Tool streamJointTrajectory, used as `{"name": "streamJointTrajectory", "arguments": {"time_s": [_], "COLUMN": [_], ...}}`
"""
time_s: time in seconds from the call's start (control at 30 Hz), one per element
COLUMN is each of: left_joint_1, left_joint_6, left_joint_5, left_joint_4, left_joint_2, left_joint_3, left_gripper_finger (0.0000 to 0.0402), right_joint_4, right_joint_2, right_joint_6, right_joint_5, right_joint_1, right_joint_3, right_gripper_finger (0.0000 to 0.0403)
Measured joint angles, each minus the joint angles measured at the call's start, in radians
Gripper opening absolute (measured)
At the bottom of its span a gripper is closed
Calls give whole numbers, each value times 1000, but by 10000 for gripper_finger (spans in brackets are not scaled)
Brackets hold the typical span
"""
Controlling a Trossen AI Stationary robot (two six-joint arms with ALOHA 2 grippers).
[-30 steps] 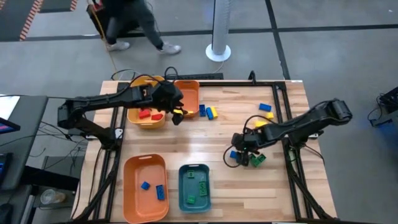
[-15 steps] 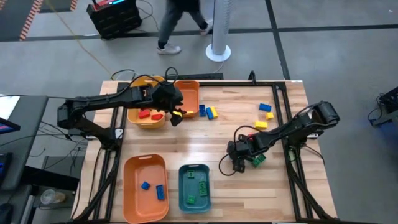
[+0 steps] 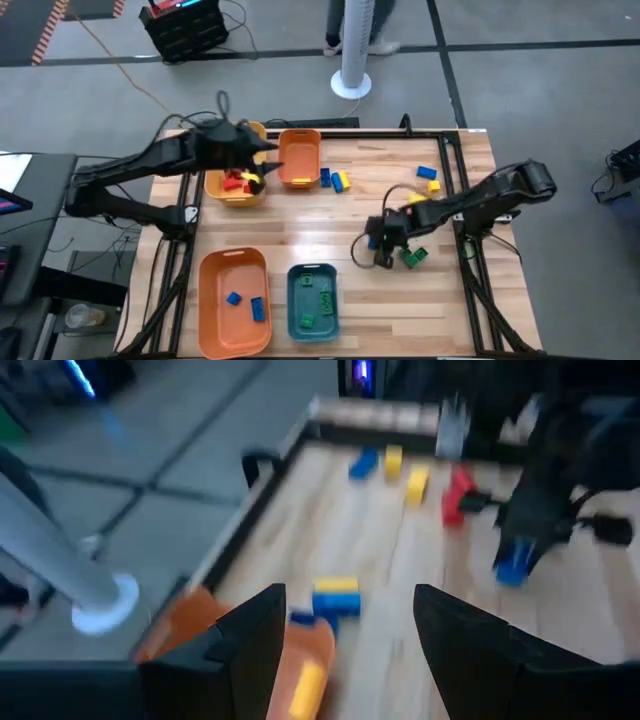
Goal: Sort blocks
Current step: Put the blue game piece into the large orange bin
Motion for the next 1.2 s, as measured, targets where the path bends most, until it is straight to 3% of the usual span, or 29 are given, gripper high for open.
{"name": "streamJointTrajectory", "arguments": {"time_s": [0.23, 0.43, 0.73, 1.2], "left_joint_1": [4, 2, -15, -74], "left_joint_6": [-235, -317, -307, -271], "left_joint_5": [-36, 46, 92, 94], "left_joint_4": [45, 183, 491, 544], "left_joint_2": [-20, 31, 94, 183], "left_joint_3": [0, 0, 0, 0], "left_gripper_finger": [215, 234, 295, 300], "right_joint_4": [-40, -2, 290, 697], "right_joint_2": [-169, -197, -177, -185], "right_joint_6": [-162, -278, -286, -268], "right_joint_5": [-1, -27, -74, -73], "right_joint_1": [-197, -285, -314, -347], "right_joint_3": [115, 280, 376, 377], "right_gripper_finger": [87, 87, 87, 87]}}
